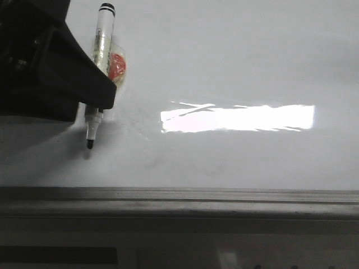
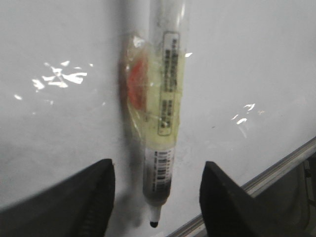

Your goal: Write number 6 on whiteboard

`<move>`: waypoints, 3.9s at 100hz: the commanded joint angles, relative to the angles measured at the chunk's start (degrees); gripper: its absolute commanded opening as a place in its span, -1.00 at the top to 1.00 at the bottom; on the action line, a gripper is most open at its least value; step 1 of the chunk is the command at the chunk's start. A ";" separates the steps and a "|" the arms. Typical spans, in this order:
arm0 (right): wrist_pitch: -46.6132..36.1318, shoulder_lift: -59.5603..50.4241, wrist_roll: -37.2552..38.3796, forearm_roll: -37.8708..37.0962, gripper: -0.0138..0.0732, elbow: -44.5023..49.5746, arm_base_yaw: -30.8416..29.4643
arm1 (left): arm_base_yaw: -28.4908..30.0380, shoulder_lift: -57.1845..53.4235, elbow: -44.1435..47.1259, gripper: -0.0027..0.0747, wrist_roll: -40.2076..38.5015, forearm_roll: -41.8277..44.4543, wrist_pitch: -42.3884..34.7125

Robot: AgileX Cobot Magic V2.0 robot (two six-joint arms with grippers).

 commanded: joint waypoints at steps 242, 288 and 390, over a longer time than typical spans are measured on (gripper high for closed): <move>-6.94 33.71 -86.04 74.00 0.77 -4.62 33.86 | -0.30 -11.76 -4.11 0.27 63.42 -33.26 30.46; -33.78 11.58 -86.04 71.94 0.77 10.68 33.86 | -0.19 -32.77 10.11 0.16 55.22 -38.06 -5.26; -58.15 27.56 -86.04 58.86 0.78 -2.60 49.90 | -0.19 -34.71 12.66 0.98 55.22 -39.90 0.62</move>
